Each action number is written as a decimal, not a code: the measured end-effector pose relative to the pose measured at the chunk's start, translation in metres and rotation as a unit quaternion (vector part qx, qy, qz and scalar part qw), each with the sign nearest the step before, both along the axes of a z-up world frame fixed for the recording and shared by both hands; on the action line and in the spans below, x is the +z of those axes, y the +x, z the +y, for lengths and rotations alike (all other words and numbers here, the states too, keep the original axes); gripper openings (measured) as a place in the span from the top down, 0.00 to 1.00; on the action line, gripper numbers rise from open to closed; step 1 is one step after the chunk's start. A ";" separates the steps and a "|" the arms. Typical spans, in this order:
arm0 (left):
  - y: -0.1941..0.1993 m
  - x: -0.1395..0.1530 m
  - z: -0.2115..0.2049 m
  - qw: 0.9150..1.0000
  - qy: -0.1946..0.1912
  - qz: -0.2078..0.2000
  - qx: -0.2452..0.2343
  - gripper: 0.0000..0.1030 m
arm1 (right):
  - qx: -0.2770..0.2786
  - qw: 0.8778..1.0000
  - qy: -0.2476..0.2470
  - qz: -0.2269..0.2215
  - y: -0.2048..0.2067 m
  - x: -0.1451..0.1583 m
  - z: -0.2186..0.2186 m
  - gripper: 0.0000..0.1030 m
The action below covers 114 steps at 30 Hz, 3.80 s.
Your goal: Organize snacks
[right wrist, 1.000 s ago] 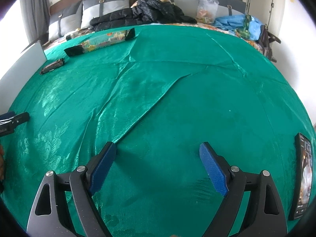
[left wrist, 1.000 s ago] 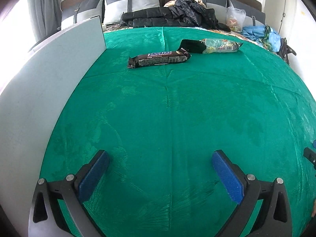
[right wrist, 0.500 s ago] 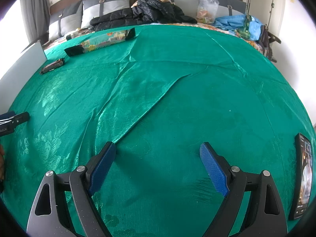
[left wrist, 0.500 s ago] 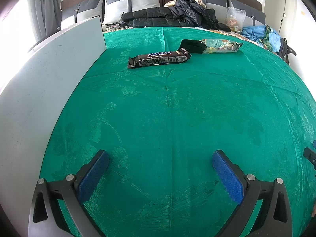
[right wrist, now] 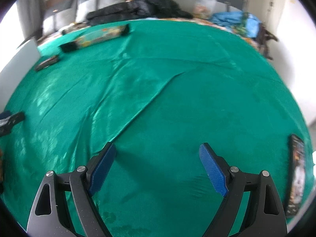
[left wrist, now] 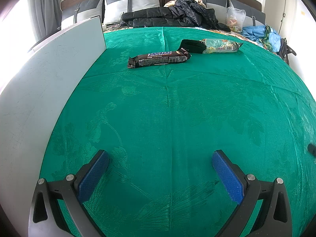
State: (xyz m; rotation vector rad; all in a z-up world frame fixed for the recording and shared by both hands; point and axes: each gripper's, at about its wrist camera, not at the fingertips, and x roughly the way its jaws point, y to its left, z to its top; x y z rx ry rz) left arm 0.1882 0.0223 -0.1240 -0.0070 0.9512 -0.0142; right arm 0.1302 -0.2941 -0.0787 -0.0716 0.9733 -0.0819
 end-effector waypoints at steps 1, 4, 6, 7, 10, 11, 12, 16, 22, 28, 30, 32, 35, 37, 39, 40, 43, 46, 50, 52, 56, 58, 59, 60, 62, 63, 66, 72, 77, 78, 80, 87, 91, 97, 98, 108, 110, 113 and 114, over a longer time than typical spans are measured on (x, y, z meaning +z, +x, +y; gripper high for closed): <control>0.000 0.000 0.000 1.000 0.000 0.000 0.000 0.00 | -0.005 1.000 0.003 -0.014 -0.001 0.006 0.000 0.14; 0.000 0.000 0.000 1.000 0.000 0.000 0.000 0.00 | -0.001 1.000 0.002 -0.030 0.006 0.012 0.003 0.14; 0.000 0.000 0.000 1.000 0.000 0.000 0.000 0.00 | 0.006 1.000 -0.007 -0.025 0.018 0.009 0.007 0.14; 0.000 0.000 0.000 1.000 0.000 0.000 0.000 0.00 | 0.011 1.000 -0.009 -0.027 0.024 0.008 0.008 0.14; 0.000 0.000 0.000 1.000 0.000 0.001 -0.001 0.00 | 0.014 0.999 -0.013 -0.032 0.041 0.001 0.005 0.14; 0.000 0.000 0.000 1.000 0.000 0.001 -0.001 0.00 | 0.012 0.999 -0.013 -0.030 0.046 -0.002 0.003 0.14; 0.000 0.000 0.000 1.000 0.000 0.001 -0.001 0.00 | 0.008 0.999 -0.013 -0.028 0.048 -0.004 0.001 0.14; 0.000 0.000 0.000 1.000 0.000 0.001 -0.001 0.00 | -0.012 1.000 0.003 -0.025 0.043 -0.010 -0.009 0.14; 0.000 0.000 0.000 1.000 0.000 0.001 -0.001 0.00 | -0.030 0.999 0.016 -0.022 0.040 -0.009 -0.017 0.14; 0.000 0.000 0.000 1.000 0.000 0.001 -0.001 0.00 | -0.030 0.999 0.020 -0.021 0.041 -0.008 -0.019 0.13; 0.000 0.000 0.000 1.000 -0.001 0.001 -0.001 0.00 | -0.031 0.999 0.020 -0.021 0.041 -0.009 -0.019 0.13; 0.000 0.000 0.000 1.000 -0.001 0.002 -0.001 0.00 | -0.030 0.999 0.020 -0.021 0.041 -0.009 -0.019 0.13; 0.010 0.001 -0.001 0.999 0.002 0.027 -0.030 0.00 | -0.031 0.999 0.020 -0.021 0.042 -0.009 -0.019 0.13; 0.030 0.004 -0.005 0.993 0.012 0.072 -0.088 0.00 | -0.031 0.999 0.020 -0.021 0.042 -0.009 -0.019 0.13; 0.053 0.013 -0.009 0.985 0.047 0.097 -0.134 0.00 | -0.031 0.999 0.020 -0.021 0.041 -0.008 -0.019 0.12; 0.065 0.019 -0.011 0.981 0.071 0.099 -0.154 0.00 | -0.031 0.999 0.020 -0.021 0.041 -0.008 -0.019 0.12; 0.103 0.038 -0.015 0.967 0.144 0.087 -0.191 0.00 | -0.031 0.999 0.020 -0.021 0.041 -0.008 -0.019 0.12; 0.147 0.041 -0.014 0.962 0.171 0.097 -0.188 0.00 | -0.031 0.999 0.020 -0.021 0.041 -0.009 -0.019 0.12; 0.188 0.022 -0.019 0.957 0.197 0.101 -0.186 0.01 | -0.030 0.999 0.020 -0.020 0.042 -0.009 -0.018 0.11; 0.197 0.013 -0.020 0.955 0.205 0.104 -0.190 0.02 | -0.030 0.999 0.020 -0.020 0.043 -0.009 -0.017 0.11; 0.212 0.017 -0.012 0.969 0.101 0.121 -0.190 0.45 | -0.030 0.999 0.020 -0.020 0.043 -0.008 -0.017 0.11; 0.213 0.018 -0.004 0.972 0.038 0.147 -0.178 0.67 | -0.030 0.999 0.020 -0.020 0.043 -0.009 -0.017 0.10; 0.210 0.019 -0.001 0.974 0.030 0.154 -0.164 0.78 | -0.030 0.999 0.020 -0.020 0.043 -0.009 -0.017 0.10; 0.206 0.020 0.000 0.976 0.027 0.157 -0.152 0.80 | -0.030 0.999 0.020 -0.020 0.043 -0.009 -0.018 0.10; 0.195 0.021 0.004 0.980 0.003 0.162 -0.119 0.82 | -0.030 0.999 0.020 -0.020 0.043 -0.009 -0.017 0.10; 0.185 0.021 0.009 0.981 -0.023 0.166 -0.094 0.82 | -0.030 0.999 0.020 -0.020 0.043 -0.009 -0.018 0.10; 0.149 0.020 0.014 0.980 -0.089 0.177 -0.035 0.82 | -0.030 0.999 0.020 -0.020 0.043 -0.009 -0.018 0.10; 0.042 0.021 0.001 0.988 -0.080 0.131 -0.001 0.82 | -0.030 0.999 0.020 -0.020 0.043 -0.009 -0.018 0.10; 0.019 0.015 0.004 0.995 -0.070 0.073 0.005 0.75 | -0.030 0.999 0.020 -0.020 0.043 -0.009 -0.018 0.10; 0.019 0.014 0.004 0.996 -0.067 0.058 0.001 0.69 | -0.030 0.999 0.020 -0.020 0.043 -0.009 -0.018 0.10; 0.028 0.011 0.001 0.998 -0.046 0.050 0.001 0.26 | -0.030 0.999 0.021 -0.020 0.043 -0.009 -0.018 0.10; 0.053 -0.002 0.000 1.000 0.009 0.020 0.013 0.07 | -0.030 0.999 0.021 -0.020 0.043 -0.009 -0.018 0.10; 0.055 -0.007 0.005 1.000 0.004 0.014 0.022 0.00 | -0.030 0.999 0.021 -0.020 0.043 -0.009 -0.018 0.10; 0.054 -0.006 0.004 1.000 0.004 0.001 0.022 0.00 | -0.030 0.999 0.021 -0.020 0.043 -0.009 -0.018 0.10; 0.055 -0.006 0.004 1.000 0.004 0.001 0.022 0.00 | -0.030 0.999 0.021 -0.020 0.043 -0.009 -0.018 0.10; 0.055 -0.005 0.003 1.000 0.002 0.001 0.022 0.00 | -0.030 0.999 0.021 -0.020 0.043 -0.009 -0.018 0.10; 0.054 -0.005 0.003 1.000 0.003 0.001 0.022 0.00 | -0.030 0.999 0.021 -0.020 0.043 -0.009 -0.018 0.10; 0.054 -0.005 0.003 1.000 0.003 0.001 0.022 0.00 | -0.030 0.999 0.021 -0.020 0.043 -0.009 -0.018 0.10; 0.054 -0.005 0.004 1.000 0.003 0.001 0.022 0.00 | -0.030 0.999 0.021 -0.020 0.043 -0.009 -0.019 0.10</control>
